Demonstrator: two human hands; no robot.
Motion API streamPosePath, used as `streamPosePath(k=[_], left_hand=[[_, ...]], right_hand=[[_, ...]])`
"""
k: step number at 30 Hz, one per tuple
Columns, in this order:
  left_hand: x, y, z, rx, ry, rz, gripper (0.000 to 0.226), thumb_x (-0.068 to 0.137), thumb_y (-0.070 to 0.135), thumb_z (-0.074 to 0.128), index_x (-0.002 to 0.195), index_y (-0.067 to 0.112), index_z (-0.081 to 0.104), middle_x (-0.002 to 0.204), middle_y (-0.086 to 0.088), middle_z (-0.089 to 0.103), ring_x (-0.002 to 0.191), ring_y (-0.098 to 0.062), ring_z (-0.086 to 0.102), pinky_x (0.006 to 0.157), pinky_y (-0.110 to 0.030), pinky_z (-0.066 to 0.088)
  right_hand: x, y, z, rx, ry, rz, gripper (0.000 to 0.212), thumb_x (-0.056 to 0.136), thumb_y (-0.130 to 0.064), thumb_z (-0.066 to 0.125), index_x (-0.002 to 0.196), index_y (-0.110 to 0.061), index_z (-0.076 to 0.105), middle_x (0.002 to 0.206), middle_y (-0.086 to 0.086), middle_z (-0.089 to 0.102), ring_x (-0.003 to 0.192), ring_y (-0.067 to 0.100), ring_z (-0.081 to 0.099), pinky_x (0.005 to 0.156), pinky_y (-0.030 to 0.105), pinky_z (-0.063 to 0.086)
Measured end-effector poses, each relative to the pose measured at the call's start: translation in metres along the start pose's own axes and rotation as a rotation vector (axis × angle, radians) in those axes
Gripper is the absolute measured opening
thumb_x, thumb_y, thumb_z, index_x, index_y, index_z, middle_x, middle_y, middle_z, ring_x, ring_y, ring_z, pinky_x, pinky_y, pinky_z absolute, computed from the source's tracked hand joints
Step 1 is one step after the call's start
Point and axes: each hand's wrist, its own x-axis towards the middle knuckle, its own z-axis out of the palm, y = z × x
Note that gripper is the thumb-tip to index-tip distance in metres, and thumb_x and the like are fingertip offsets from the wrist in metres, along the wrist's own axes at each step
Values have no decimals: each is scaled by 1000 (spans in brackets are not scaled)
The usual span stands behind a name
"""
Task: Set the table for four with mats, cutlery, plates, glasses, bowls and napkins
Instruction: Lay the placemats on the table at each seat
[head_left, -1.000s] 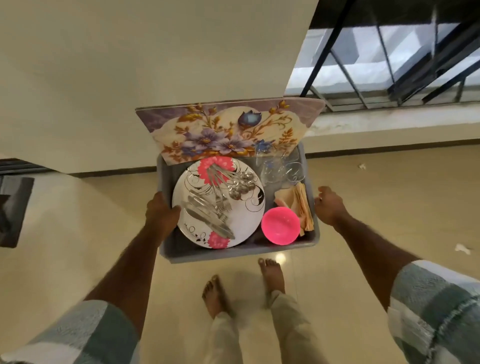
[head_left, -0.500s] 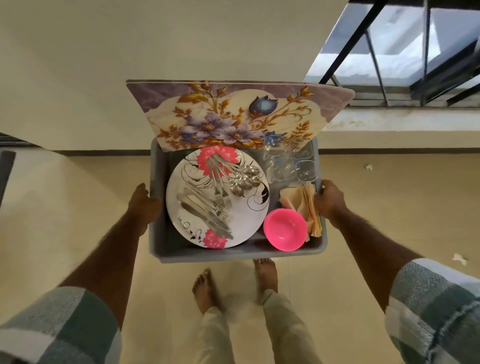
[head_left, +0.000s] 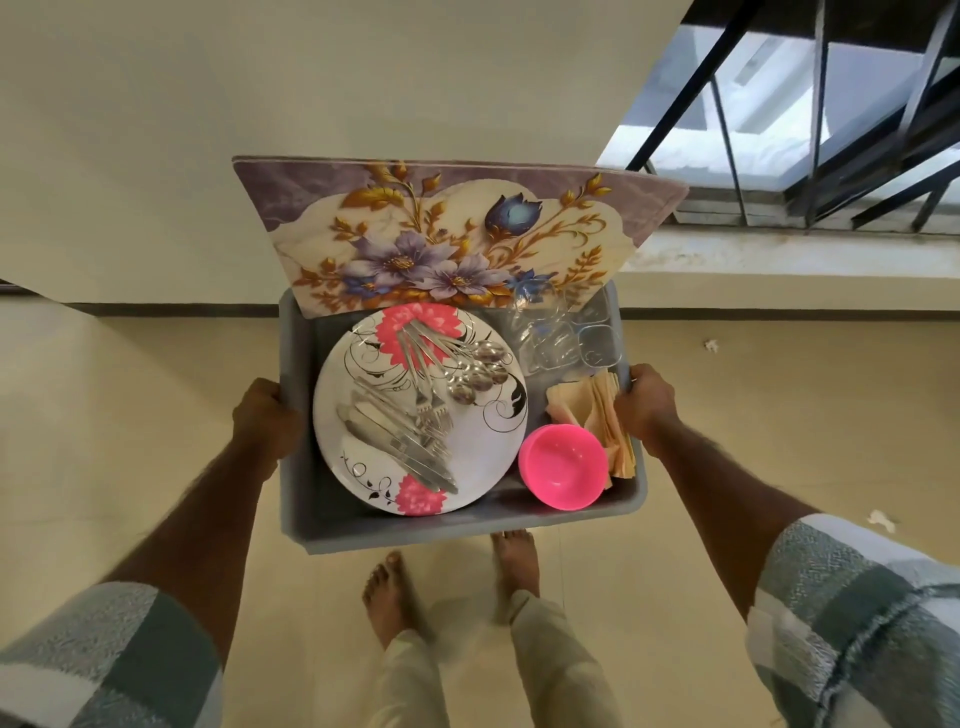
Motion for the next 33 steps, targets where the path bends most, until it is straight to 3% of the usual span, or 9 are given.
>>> streamPosePath(k=[3, 9, 14, 22, 28, 33], left_hand=[[-12, -14, -1, -30, -2, -27, 29, 84, -5, 51, 111, 5, 58, 105, -19, 57, 100, -47, 61, 82, -58, 57], [-44, -43, -25, -43, 13, -46, 29, 85, -2, 53, 112, 5, 57, 112, -23, 60, 102, -45, 60, 83, -56, 57], [-87, -72, -63, -129, 92, -79, 27, 87, 2, 53, 113, 6, 58, 104, -12, 57, 100, -37, 59, 85, -50, 57], [-189, -157, -135, -406, 295, -245, 26, 86, -1, 47, 107, 8, 59, 100, -10, 59, 88, -30, 54, 67, -35, 44], [-282, -237, -160, -595, 470, -438, 22, 89, 0, 46, 104, 8, 59, 98, -7, 58, 88, -29, 55, 61, -31, 44], [-368, -305, -166, -661, 642, -588, 16, 87, 3, 54, 100, 9, 61, 98, -1, 58, 94, -27, 59, 74, -32, 43]], right_hand=[[-6, 2, 0, -26, -13, -13, 34, 89, -2, 50, 122, -4, 59, 115, 20, 62, 106, 38, 59, 91, 48, 54], [-30, -5, -1, -59, -41, -72, 29, 91, -3, 53, 119, -5, 58, 110, 16, 60, 97, 32, 59, 83, 45, 56], [-57, -42, -7, -118, -50, -211, 26, 91, -8, 54, 117, -6, 59, 109, 16, 62, 99, 35, 59, 80, 42, 53], [-130, -149, -1, -274, -103, -538, 12, 88, -7, 59, 100, -9, 57, 95, 14, 61, 87, 34, 57, 70, 34, 43], [-195, -233, 38, -440, -205, -845, 17, 87, -10, 64, 104, -5, 63, 96, 19, 68, 90, 38, 62, 73, 32, 38], [-284, -293, 91, -564, -334, -1063, 28, 87, -10, 64, 114, -6, 65, 108, 23, 69, 102, 42, 64, 81, 37, 47]])
